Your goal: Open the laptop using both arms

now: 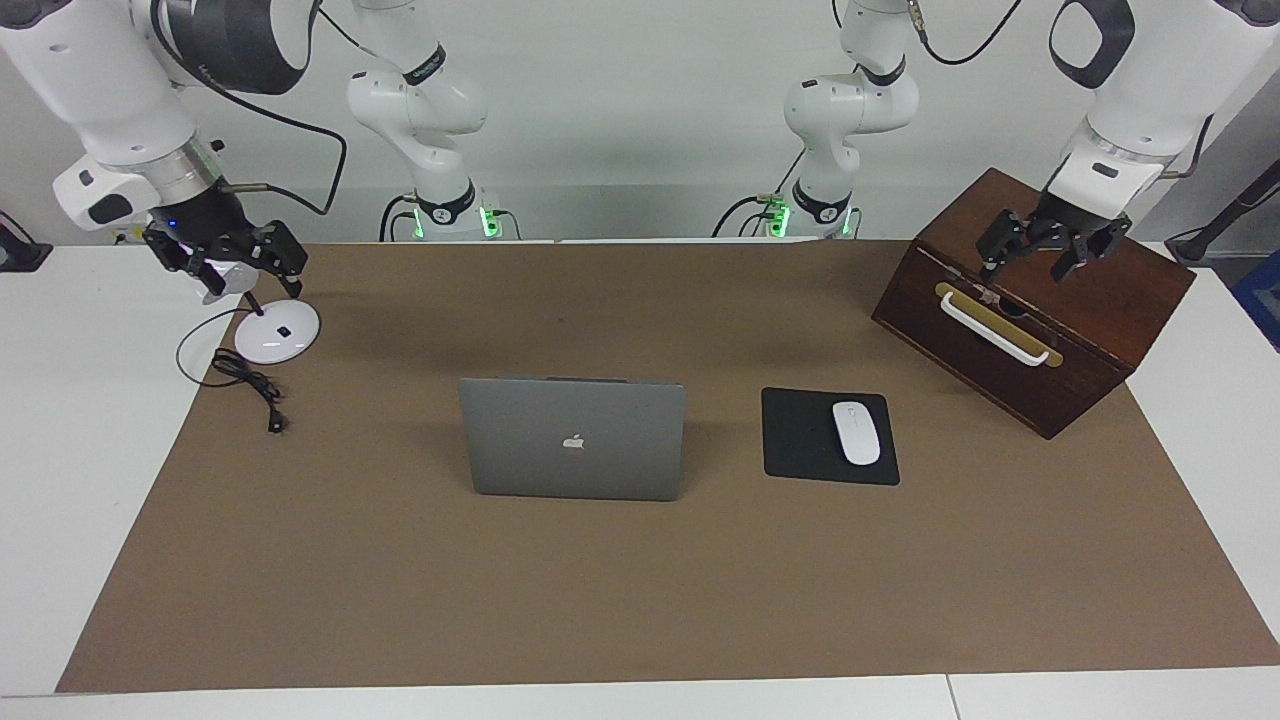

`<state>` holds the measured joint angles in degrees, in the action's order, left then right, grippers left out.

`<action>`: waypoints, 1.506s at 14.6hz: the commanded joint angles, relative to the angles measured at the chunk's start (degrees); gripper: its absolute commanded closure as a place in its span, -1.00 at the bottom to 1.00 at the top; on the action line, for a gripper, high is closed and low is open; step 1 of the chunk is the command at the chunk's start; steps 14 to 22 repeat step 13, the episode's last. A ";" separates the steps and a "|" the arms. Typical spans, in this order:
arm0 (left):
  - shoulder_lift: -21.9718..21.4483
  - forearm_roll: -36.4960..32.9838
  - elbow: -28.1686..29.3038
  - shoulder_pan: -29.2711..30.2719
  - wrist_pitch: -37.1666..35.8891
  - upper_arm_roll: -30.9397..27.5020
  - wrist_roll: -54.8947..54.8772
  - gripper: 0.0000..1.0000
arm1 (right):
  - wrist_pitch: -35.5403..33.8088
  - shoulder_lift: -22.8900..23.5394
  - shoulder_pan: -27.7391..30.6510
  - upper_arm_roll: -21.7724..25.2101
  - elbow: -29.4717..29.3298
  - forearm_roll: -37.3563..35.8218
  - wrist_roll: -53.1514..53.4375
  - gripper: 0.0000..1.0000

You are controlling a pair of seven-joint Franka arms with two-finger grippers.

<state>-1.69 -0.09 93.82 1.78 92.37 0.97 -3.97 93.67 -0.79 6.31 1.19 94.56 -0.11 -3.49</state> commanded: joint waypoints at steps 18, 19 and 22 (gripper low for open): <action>-1.13 0.18 1.19 0.41 0.09 -0.18 1.33 -1.00 | 1.69 -1.41 0.55 -0.31 2.12 0.19 -0.99 -1.00; -1.13 0.18 1.19 0.41 0.09 -0.18 1.33 -1.00 | 1.69 -1.41 0.55 -0.31 2.12 0.19 -0.99 -1.00; -1.13 0.18 1.19 0.41 0.09 -0.18 1.33 -1.00 | 1.69 -1.41 0.55 -0.31 2.12 0.19 -0.99 -1.00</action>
